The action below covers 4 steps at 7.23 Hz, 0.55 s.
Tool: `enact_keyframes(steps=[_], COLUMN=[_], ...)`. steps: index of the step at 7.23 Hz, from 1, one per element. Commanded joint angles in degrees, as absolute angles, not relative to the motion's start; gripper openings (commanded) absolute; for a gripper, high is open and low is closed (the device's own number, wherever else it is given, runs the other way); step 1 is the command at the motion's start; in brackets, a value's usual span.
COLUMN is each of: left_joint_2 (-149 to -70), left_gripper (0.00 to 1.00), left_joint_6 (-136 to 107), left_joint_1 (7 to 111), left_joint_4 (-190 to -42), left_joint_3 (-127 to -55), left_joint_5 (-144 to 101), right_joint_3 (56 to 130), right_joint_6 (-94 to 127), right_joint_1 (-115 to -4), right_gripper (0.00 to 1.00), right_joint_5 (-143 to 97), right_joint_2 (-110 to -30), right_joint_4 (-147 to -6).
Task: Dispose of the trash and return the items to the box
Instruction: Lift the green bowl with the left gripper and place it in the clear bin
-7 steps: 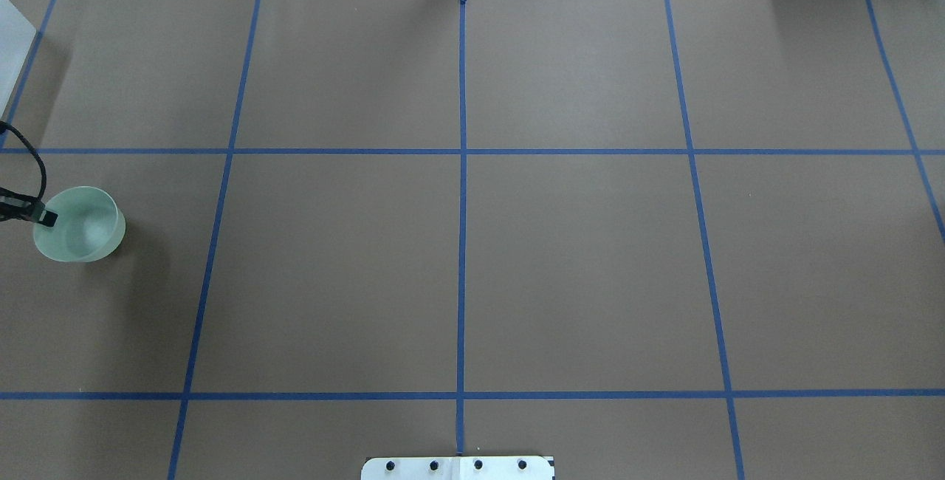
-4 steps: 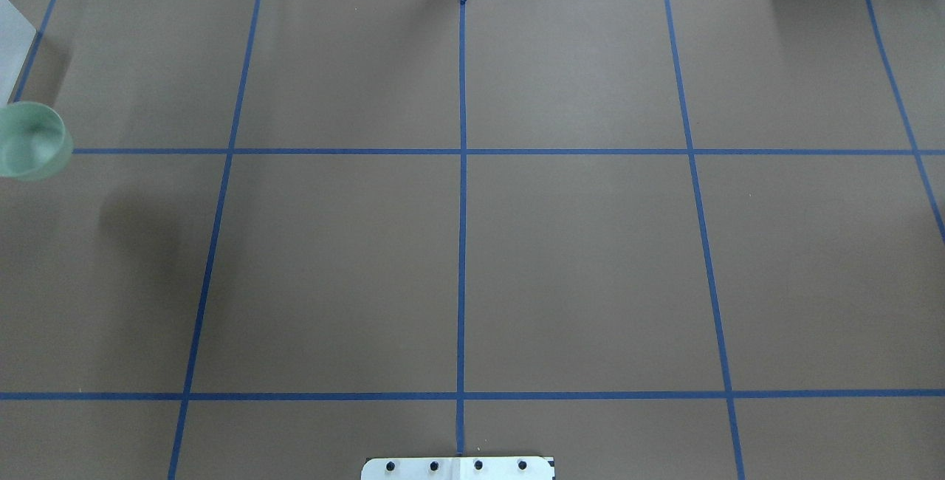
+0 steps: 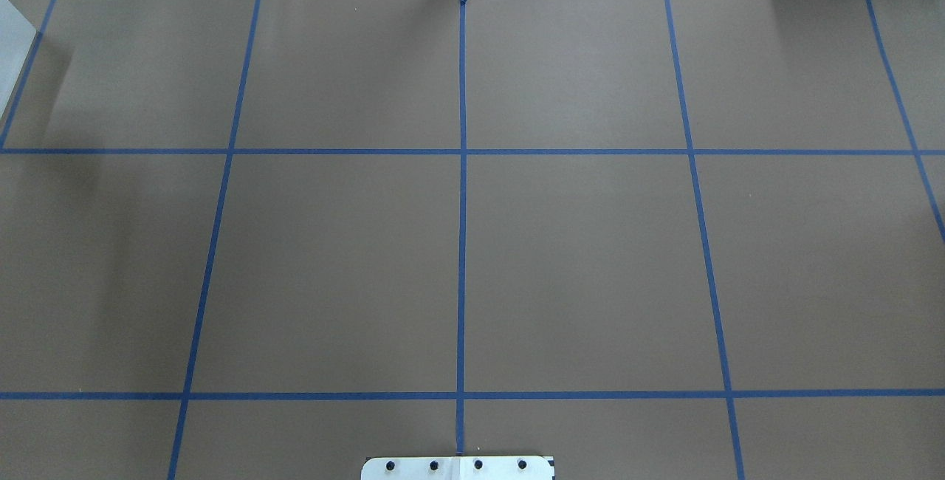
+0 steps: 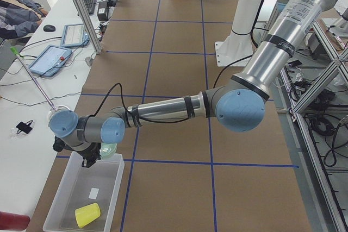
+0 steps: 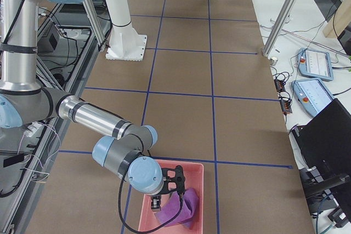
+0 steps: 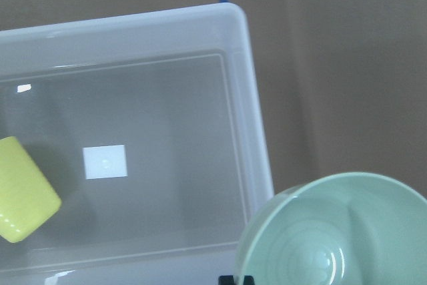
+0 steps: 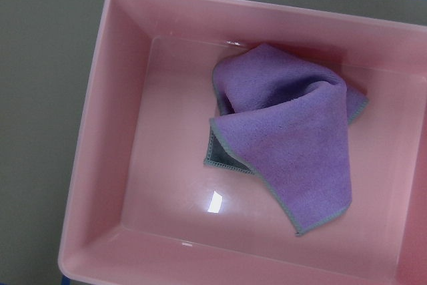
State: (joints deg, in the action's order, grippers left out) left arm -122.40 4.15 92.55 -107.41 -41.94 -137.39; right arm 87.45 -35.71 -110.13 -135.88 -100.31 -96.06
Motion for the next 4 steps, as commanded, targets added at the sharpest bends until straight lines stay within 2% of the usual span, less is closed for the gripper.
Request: enact_keyframes(steps=[1,3,4], left_joint_2=[-124.88,-125.94,-126.21], left_gripper=[0.0,0.0,0.0], left_joint_6=[-5.85,-14.98,-15.72], left_joint_1=[93.25,93.08,92.9], left_joint_4=[-115.83,-128.33,-129.19], left_joint_3=[-33.68,-25.8,-24.97], left_joint_5=[-137.2,-133.98,-132.55], right_joint_3=[87.36,87.36,87.36], right_joint_6=[-34.72,-34.37,-34.28], right_joint_1=[-110.13,-110.13,-110.04], right_gripper=[1.0,1.0,1.0], right_joint_5=[-135.79,-135.88,-135.88], right_joint_2=[-100.2,-100.28,-100.28], right_joint_4=[-95.98,-95.98,-95.98])
